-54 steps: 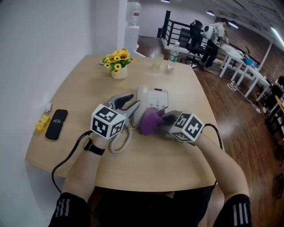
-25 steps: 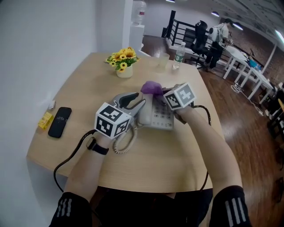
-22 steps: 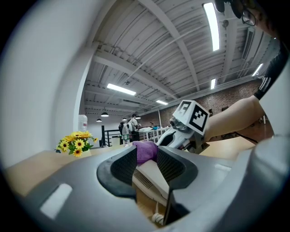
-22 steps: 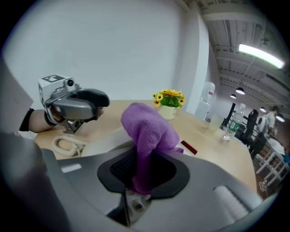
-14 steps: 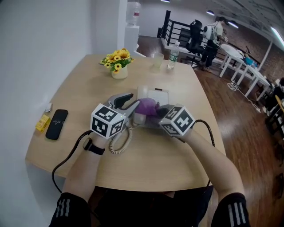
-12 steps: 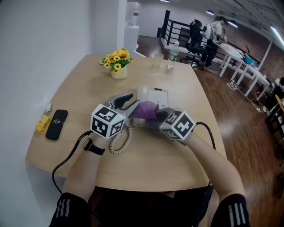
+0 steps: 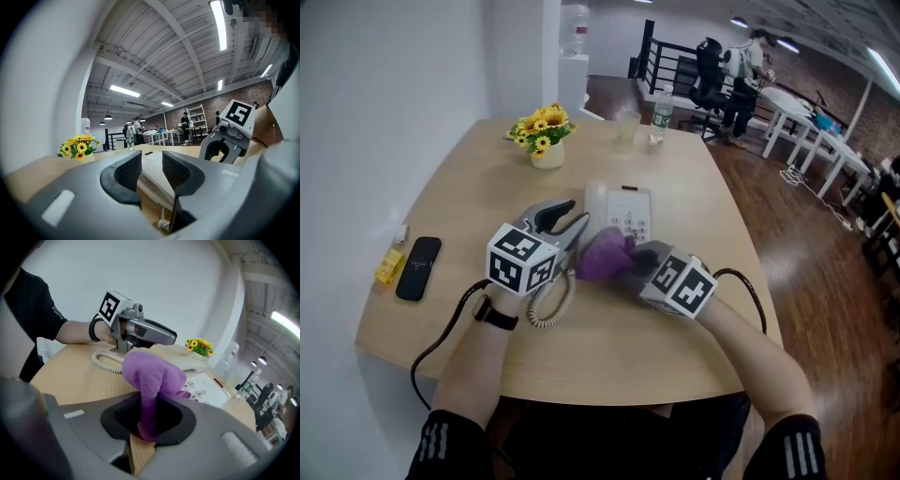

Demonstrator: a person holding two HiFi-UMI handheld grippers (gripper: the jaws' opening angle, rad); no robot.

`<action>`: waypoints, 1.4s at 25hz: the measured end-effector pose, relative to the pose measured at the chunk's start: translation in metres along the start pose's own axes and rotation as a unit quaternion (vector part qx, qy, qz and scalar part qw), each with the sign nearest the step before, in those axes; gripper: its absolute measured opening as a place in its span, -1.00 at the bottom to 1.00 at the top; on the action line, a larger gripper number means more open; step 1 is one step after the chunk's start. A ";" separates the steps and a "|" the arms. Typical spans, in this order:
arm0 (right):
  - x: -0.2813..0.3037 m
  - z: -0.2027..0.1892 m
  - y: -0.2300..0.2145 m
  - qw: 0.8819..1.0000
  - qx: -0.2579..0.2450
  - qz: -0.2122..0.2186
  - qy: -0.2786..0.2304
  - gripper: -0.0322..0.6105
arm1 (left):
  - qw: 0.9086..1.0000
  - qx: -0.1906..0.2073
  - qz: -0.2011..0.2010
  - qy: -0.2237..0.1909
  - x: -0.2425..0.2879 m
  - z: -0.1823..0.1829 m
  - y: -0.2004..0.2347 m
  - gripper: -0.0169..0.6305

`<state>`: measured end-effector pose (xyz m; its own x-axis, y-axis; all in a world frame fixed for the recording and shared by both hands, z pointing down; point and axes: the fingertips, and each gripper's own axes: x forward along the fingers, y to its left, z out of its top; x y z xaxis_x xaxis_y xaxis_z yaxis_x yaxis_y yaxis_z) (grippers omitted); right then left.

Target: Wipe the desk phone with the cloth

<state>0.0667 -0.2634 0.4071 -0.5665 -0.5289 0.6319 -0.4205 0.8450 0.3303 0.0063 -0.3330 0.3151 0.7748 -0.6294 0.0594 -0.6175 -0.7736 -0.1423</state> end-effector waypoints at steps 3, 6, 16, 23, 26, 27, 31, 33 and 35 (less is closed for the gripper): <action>-0.012 -0.013 -0.007 1.000 0.012 -0.010 -0.001 -0.66 | 1.000 0.001 -0.002 0.001 0.001 0.000 0.000 -0.54; -0.025 -0.028 -0.016 0.999 0.031 -0.019 -0.002 -0.66 | 1.000 0.003 -0.004 0.001 0.001 0.001 -0.003 -0.54; -0.061 -0.067 -0.041 0.994 0.096 -0.054 -0.015 -0.66 | 1.000 0.012 -0.012 0.005 0.004 0.000 -0.011 -0.54; -0.098 -0.056 -0.084 0.971 0.175 -0.118 -0.112 -0.66 | 1.000 0.012 -0.014 0.004 0.004 0.000 -0.012 -0.54; -0.113 -0.054 -0.106 0.950 0.219 -0.147 -0.164 -0.66 | 1.000 0.015 -0.017 0.004 0.004 0.001 -0.015 -0.54; -0.116 -0.055 -0.112 0.944 0.232 -0.154 -0.178 -0.66 | 1.000 0.016 -0.018 0.004 0.005 0.000 -0.016 -0.54; -0.119 -0.061 -0.127 0.929 0.255 -0.170 -0.210 -0.66 | 1.000 0.017 -0.018 0.007 0.006 -0.001 -0.016 -0.54; -0.120 -0.066 -0.129 0.923 0.259 -0.176 -0.223 -0.66 | 1.000 0.016 -0.018 0.009 0.006 -0.002 -0.016 -0.54; -0.118 -0.072 -0.129 0.918 0.265 -0.177 -0.234 -0.66 | 1.000 0.016 -0.019 0.011 0.007 -0.004 -0.016 -0.54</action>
<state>0.2388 -0.3044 0.3402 -0.5185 -0.8437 0.1390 -0.8527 0.5223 -0.0101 0.0207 -0.3250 0.3215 0.7939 -0.6018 0.0867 -0.5833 -0.7941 -0.1706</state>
